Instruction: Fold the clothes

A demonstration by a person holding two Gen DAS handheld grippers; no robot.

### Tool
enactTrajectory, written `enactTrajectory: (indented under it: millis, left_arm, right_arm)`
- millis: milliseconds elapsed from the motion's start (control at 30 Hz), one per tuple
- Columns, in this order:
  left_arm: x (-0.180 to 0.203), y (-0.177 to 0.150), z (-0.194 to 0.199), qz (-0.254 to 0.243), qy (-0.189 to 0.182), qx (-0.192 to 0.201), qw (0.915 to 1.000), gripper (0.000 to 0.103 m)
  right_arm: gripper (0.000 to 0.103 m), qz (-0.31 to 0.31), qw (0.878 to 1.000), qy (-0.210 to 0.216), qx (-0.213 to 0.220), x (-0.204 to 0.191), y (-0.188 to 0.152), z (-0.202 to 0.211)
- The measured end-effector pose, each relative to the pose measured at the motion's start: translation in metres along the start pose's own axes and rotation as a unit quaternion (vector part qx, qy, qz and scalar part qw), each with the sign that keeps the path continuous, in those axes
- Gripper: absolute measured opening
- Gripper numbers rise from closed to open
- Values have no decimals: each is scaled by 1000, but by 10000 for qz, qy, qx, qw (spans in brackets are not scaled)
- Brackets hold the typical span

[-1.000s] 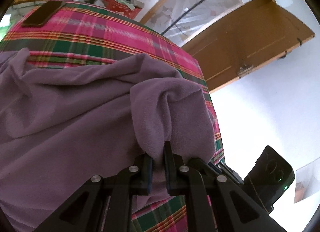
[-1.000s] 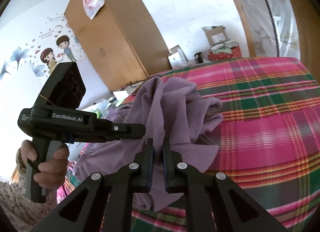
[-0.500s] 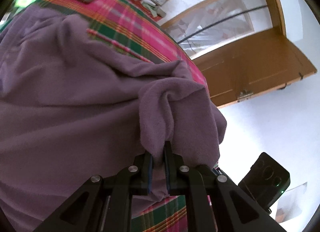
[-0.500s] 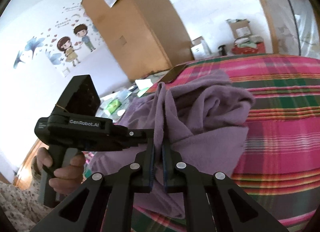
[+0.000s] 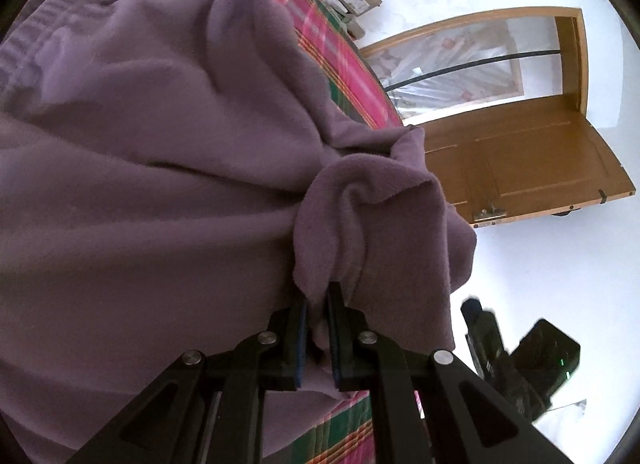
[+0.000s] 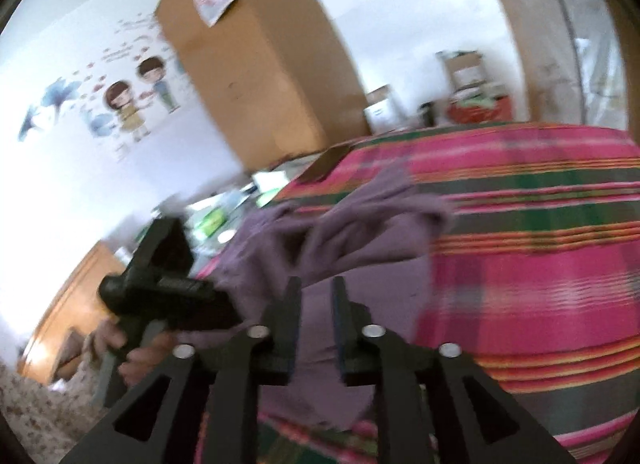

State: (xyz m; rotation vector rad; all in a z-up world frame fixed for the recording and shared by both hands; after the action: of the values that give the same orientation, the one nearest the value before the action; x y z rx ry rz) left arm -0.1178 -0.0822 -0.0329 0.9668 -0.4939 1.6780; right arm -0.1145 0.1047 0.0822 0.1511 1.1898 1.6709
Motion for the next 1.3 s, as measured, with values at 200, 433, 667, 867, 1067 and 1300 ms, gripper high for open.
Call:
enactTrajectory:
  millis: [200, 433, 667, 867, 1067, 1300]
  left_arm:
    - [-8, -2, 3, 21, 84, 55, 9999, 7]
    - [-6, 2, -2, 65, 120, 17, 9999, 7]
    - [-3, 6, -7, 123, 110, 20, 9999, 7]
    - [3, 4, -8, -4, 29, -19, 10000, 7]
    - [9, 1, -11, -154, 88, -96, 9998, 7]
    - [16, -4, -18, -271, 135, -210, 9993, 7]
  right_arm:
    - [47, -315, 9984, -192, -437, 32, -4, -27]
    - [41, -1130, 9922, 257, -469, 53, -17, -40]
    - [5, -940, 9950, 182, -297, 38, -11, -31]
    - [5, -855, 9962, 159, 89, 34, -5, 2]
    - [5, -975, 9942, 52, 448, 37, -8, 38]
    - [5, -550, 9953, -295, 737, 26, -15, 76]
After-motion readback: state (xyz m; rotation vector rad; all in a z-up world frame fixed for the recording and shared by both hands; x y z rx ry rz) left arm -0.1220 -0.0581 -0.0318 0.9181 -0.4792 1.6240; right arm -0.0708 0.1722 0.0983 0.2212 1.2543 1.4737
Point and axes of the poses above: each gripper's, at about its wrist camera, not at the fingertips, and z roughly against the way its jaws point, x to its right, y to its top, the point moved 5 cm from there along -z, roughly the way its jaws point, and after that the axes turned 1 degree about y, right-handed, at the moved point
